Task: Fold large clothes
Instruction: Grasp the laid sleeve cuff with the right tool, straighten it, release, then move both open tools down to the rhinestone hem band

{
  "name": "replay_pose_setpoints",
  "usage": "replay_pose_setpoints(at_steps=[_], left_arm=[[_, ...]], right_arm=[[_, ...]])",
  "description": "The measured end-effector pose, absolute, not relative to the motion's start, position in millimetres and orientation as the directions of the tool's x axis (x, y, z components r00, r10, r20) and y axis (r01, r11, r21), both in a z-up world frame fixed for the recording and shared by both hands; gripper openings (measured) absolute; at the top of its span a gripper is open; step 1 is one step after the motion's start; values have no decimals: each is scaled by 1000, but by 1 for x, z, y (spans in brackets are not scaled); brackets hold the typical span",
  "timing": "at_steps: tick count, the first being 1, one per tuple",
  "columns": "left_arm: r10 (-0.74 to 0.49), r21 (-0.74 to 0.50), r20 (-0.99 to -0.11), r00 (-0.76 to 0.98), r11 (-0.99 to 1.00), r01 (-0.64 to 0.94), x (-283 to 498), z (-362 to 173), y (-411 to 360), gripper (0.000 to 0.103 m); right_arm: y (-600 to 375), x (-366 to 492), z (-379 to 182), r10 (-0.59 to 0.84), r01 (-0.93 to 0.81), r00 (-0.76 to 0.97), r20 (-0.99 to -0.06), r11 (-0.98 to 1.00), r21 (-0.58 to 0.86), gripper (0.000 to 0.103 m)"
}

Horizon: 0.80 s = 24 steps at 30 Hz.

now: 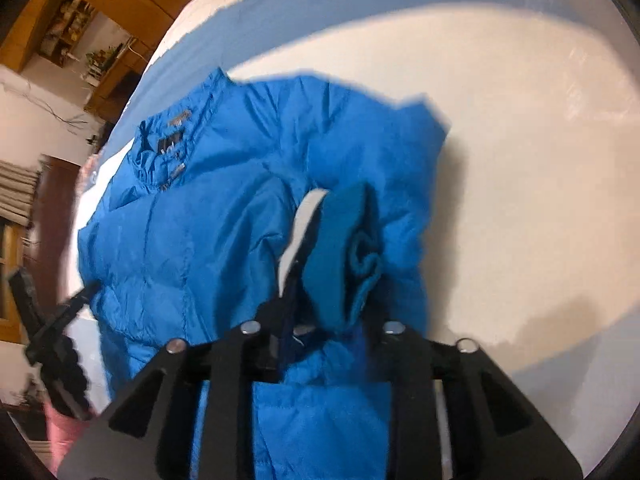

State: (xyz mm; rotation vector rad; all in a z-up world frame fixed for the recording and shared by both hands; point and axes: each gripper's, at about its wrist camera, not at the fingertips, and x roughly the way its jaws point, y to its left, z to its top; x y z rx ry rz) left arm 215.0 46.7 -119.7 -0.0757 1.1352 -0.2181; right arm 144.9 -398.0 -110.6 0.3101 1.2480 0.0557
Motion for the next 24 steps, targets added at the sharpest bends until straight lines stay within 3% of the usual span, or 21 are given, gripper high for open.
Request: replay_pose_setpoints(at_steps=[5,11,15,20,23,24], left_arm=[[-229,-180,-864,448,972,150,229,-98,39,50],[-191,-135,-887,421,978,159,255,-119,21,50],[-184,-137,-905,383,979,148,268,-144,21,51],[-199,-161,-918,342,978,136,285,-162,22,51],[-155,-115,-931,332,984,138,288,-158,14,51],[-154,-116,-930,334,985,131,286,-153,14,50]], right_arm=[[-377,160,-80,218,52,384,-897,965,256,30],[-327,196,-110,221,-29,337,-915,974,225,30],[-326,209,-143,215,4,289,-933,974,226,28],[-353,220,-173,295,90,257,-920,941,327,11],[-354,221,-170,296,100,241,-924,940,327,11],[-355,218,-165,295,104,244,-924,939,328,16]])
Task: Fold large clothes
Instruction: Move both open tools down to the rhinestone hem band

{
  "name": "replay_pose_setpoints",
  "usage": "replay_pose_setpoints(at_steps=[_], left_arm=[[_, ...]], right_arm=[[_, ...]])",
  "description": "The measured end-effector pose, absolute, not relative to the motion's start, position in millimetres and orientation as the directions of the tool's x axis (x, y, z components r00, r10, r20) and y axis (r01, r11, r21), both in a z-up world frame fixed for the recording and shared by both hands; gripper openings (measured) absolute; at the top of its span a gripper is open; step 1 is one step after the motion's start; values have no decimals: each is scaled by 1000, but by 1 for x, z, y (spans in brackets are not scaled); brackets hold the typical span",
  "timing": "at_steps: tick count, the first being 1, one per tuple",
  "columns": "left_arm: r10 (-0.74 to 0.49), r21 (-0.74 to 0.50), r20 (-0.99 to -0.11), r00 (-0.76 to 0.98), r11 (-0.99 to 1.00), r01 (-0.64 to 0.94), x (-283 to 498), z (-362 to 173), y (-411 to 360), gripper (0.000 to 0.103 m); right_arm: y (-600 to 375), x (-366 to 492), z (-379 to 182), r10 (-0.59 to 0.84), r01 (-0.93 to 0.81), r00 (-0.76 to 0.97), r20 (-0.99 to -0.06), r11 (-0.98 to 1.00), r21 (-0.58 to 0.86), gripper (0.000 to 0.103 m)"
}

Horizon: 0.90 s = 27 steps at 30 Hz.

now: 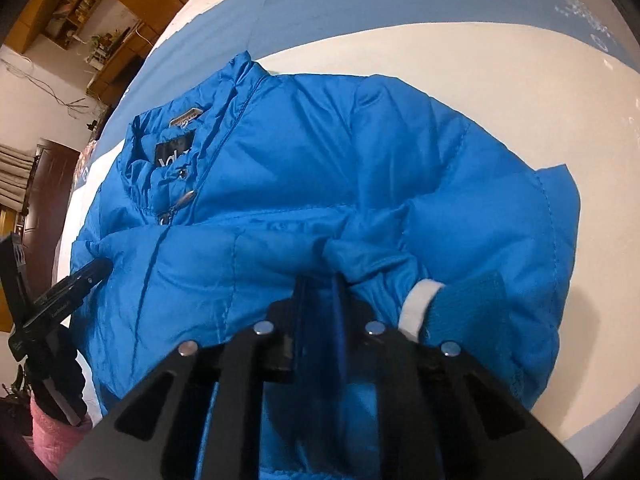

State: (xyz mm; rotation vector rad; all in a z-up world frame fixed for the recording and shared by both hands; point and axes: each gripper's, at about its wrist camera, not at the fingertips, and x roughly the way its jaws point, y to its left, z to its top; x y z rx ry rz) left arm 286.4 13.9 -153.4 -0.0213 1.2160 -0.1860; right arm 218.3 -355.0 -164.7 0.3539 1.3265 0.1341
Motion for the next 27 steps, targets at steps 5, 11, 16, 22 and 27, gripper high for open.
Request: replay_pose_setpoints(at_steps=[5,11,16,22,27], left_arm=[[-172,-113,-888,427,981,161,251,-118,9,49],[-154,-72,-899,410,976,208,219,-137,-8,50],[-103,-7,-901,421,975,222,212,-145,-16,50],[-161,-76,-887,433,975,207,242,-117,-17,49],[-153,-76,-911,384,975,208,282,-131,-30,49]], right_arm=[[-335,190,-125,319,20,319,-892,939,343,25],[-311,161,-141,294,-33,273,-916,955,296,28],[-306,154,-161,259,-28,257,-931,965,261,28],[-303,184,-133,283,-33,292,-914,958,286,30],[-297,227,-151,268,-29,266,-926,962,270,31]])
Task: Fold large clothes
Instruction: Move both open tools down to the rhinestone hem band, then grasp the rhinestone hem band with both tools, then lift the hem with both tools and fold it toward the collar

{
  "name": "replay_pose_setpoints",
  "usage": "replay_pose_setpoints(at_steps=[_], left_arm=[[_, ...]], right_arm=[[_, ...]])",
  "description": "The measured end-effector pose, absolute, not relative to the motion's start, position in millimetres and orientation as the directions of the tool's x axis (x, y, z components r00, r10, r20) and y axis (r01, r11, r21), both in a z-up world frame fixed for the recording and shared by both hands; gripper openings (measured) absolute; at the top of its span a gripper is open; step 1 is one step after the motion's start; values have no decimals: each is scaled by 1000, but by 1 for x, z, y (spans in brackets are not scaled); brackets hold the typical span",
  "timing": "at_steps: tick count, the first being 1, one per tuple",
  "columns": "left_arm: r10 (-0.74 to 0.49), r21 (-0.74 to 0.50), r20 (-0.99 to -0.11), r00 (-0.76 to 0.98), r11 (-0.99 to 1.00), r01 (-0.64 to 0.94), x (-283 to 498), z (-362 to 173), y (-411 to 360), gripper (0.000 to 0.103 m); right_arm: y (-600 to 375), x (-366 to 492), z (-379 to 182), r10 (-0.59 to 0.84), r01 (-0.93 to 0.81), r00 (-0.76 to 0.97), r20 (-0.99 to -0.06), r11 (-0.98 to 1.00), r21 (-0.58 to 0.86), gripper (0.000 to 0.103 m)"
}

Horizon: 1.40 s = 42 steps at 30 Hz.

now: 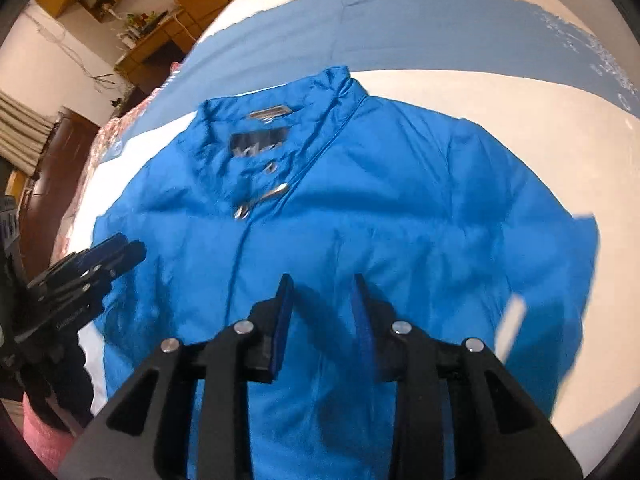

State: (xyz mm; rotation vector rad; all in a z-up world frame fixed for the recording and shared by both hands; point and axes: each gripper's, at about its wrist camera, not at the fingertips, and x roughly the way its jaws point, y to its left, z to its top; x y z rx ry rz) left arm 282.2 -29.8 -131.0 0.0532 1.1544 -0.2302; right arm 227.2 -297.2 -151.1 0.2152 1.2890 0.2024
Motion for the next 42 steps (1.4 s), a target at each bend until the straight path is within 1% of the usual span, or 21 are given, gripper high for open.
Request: replay_pose_setpoints(at_steps=[2,4,7,10,11,13,14,17,18,19,22,24,27,31,33,35,37,38,40,41,42], left_arm=[[-139,-81,-940,312,978,194,293,-158,-29,52],[-169,-117,-934,314,977,177,295,-164,-24,52],[-172,-125,-935,311,978,166,290,-154,-22,50],[-201,-149,-910,363,975,167,265,-123,-8,50],[-203,-145,-903,380,974,176,254,-115,-2,51],[-174,-103,-892,416,977,188,213,-98,19,60],[-164,-92,-893,420,978,185,197,-95,29,66],[-102,-45,-915,391,987,152,135,-98,67,67],[-90,-44,-926,366,990,133,111,-104,80,67],[-91,-55,-935,342,992,113,91,-109,91,67],[-94,-83,-960,263,995,50,30,-127,112,68],[-92,-92,-973,213,996,8,-6,-139,118,68],[-167,-175,-971,173,984,-31,-47,-151,118,68],[-168,-172,-973,159,985,-11,-65,-162,107,68],[-178,-186,-971,162,982,-32,-66,-165,105,68],[-202,-212,-965,168,976,-41,-68,-164,104,66],[-235,-245,-958,166,969,-43,-75,-164,102,52],[-237,-247,-957,170,968,-40,-76,-162,99,48],[-238,-247,-954,180,969,-28,-77,-161,94,39],[-242,-252,-952,186,967,-33,-78,-159,93,30],[-254,-265,-948,192,963,-36,-79,-158,94,22]], right_arm=[[-298,231,-167,285,-17,239,-928,957,289,31],[-300,231,-170,299,-11,248,-921,952,306,31],[-307,226,-161,306,4,240,-921,949,317,29],[-322,195,-126,384,-25,314,-868,918,397,32],[-326,181,-116,399,-41,332,-855,911,410,34],[-336,142,-98,418,-70,357,-835,904,422,45],[-339,124,-93,418,-80,358,-835,905,418,46],[-351,56,-83,375,-85,352,-857,925,370,51],[-355,31,-82,369,-83,349,-862,928,363,56],[-356,13,-83,365,-79,343,-865,929,361,62],[-360,-46,-94,346,-51,294,-891,937,347,68],[-361,-83,-107,353,-28,237,-905,934,357,69],[-362,-120,-123,390,7,174,-904,918,397,70],[-357,-149,-148,442,37,111,-890,893,448,70],[-355,-154,-151,441,38,124,-889,893,448,70],[-354,-154,-150,443,36,134,-886,892,451,68],[-352,-152,-152,479,34,135,-867,873,487,48],[-354,-152,-153,490,37,134,-861,866,498,46],[-352,-151,-154,506,28,132,-853,858,513,32],[-352,-150,-155,520,31,132,-844,849,528,27],[-353,-149,-155,544,40,135,-828,832,553,19]])
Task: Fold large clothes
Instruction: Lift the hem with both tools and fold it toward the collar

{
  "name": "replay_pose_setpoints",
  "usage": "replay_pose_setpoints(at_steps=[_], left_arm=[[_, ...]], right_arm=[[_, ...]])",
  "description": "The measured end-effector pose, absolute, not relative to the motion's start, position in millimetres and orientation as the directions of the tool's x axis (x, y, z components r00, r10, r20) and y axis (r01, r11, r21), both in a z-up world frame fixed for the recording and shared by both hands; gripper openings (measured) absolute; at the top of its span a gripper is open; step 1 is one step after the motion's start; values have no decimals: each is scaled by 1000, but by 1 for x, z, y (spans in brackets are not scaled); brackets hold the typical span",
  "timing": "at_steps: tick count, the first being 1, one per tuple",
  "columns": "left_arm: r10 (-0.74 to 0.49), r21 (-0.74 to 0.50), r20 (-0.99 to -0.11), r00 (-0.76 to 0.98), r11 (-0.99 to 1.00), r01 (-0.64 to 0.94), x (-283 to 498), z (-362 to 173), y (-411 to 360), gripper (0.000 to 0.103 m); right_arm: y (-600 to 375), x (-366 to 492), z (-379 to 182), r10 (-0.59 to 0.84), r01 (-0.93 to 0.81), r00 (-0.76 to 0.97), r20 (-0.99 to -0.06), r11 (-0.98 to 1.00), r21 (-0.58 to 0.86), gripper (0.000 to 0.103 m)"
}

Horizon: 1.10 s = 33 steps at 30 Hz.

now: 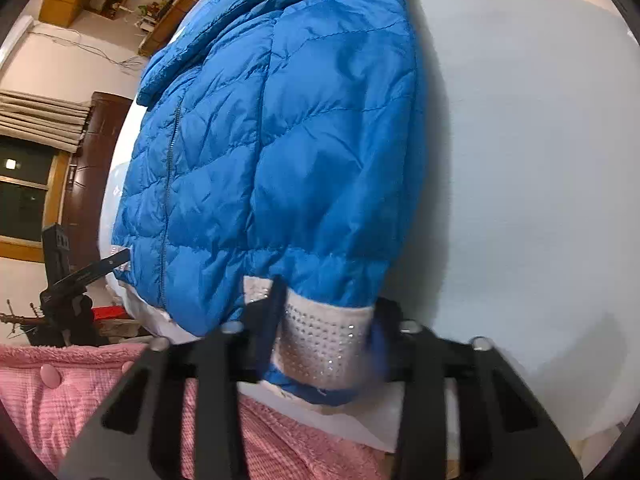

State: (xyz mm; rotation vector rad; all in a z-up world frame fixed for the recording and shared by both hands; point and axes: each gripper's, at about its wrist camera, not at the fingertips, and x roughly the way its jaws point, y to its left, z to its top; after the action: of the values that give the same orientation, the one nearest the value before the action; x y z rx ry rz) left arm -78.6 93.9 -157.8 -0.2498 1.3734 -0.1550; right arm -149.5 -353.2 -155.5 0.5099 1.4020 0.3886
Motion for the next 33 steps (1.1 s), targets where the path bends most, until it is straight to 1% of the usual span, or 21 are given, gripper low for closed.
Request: replay_pose_setpoints(at_steps=[1,2,4,9,11,15,18,23,25,30,33], left_arm=[[-261,-273,-945,198,961,-36,-79,-157,94,20],[-265,-277,-943,202,960,-34,-76,-154,91,15],[-267,-281,-937,225,959,-29,-80,-145,93,13],[-263,-275,-931,252,961,-12,-93,-129,101,12],[-262,-272,-934,242,962,-9,-95,-128,102,12],[-251,-259,-949,191,966,-19,-92,-143,102,12],[-281,-293,-943,178,955,-45,-84,-147,106,11],[-435,-453,-859,270,891,-7,-64,-99,115,11],[-474,-493,-826,304,870,14,-53,-78,115,11],[-518,-534,-766,380,842,72,-13,-42,116,11],[-542,-560,-729,418,823,92,17,-25,120,11]], right_arm=[[-354,-150,-154,574,48,144,-806,810,585,14],[-356,-151,-152,588,46,151,-795,799,600,13],[-356,-153,-143,600,20,162,-783,792,611,11],[-356,-162,-132,625,-1,165,-763,774,633,10],[-354,-166,-134,621,1,146,-770,778,628,10],[-359,-163,-148,603,34,103,-791,793,608,10],[-360,-155,-150,615,55,103,-782,781,622,9],[-367,-148,-116,668,10,166,-725,734,679,9],[-372,-140,-97,689,-13,212,-693,711,703,8],[-381,-105,-57,716,-64,302,-629,674,736,8],[-388,-76,-38,716,-89,338,-610,670,737,8]])
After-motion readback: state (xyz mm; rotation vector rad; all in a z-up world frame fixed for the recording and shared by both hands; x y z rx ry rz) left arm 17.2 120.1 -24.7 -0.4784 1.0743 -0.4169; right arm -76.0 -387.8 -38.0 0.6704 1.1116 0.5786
